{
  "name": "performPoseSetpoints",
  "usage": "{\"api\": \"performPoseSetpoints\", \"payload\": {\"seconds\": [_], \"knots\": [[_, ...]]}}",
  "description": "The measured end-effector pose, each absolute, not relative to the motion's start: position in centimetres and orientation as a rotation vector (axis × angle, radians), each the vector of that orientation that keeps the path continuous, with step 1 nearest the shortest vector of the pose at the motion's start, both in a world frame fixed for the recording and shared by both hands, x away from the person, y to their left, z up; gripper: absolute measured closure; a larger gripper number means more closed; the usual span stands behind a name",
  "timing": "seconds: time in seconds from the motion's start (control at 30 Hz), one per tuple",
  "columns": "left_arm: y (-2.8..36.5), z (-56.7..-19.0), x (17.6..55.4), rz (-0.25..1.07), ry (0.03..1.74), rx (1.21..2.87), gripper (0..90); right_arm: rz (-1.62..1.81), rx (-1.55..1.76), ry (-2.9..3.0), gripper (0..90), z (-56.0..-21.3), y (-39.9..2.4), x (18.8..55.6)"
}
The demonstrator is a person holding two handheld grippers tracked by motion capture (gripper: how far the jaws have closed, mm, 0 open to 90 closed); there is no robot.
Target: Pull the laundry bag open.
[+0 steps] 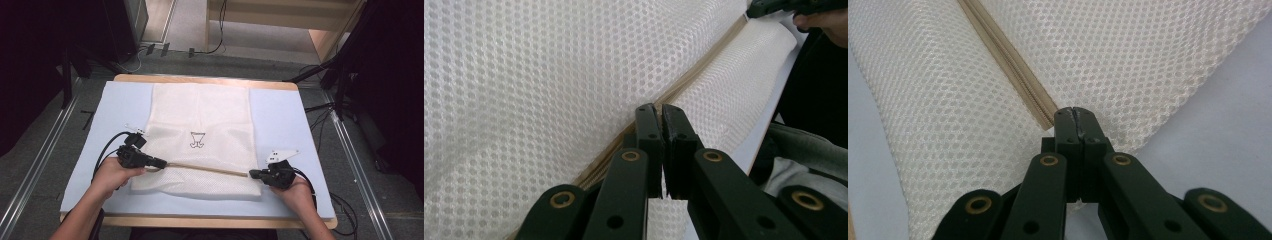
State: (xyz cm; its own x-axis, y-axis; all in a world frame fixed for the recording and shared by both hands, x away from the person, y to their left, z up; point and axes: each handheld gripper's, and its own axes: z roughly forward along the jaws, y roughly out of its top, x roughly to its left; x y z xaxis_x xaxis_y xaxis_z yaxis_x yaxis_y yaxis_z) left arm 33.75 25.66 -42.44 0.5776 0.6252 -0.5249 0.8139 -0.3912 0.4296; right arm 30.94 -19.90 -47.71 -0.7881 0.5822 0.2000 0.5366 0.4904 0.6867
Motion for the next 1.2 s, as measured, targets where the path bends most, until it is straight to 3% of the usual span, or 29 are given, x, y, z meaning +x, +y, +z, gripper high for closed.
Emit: {"api": "performPoseSetpoints", "payload": {"seconds": [1.2], "knots": [[30.1,-42.1,32.6,-0.325,1.177,2.118,88.8,1.194,1.000,2.676,90.0,-47.7,-19.9,31.2]]}}
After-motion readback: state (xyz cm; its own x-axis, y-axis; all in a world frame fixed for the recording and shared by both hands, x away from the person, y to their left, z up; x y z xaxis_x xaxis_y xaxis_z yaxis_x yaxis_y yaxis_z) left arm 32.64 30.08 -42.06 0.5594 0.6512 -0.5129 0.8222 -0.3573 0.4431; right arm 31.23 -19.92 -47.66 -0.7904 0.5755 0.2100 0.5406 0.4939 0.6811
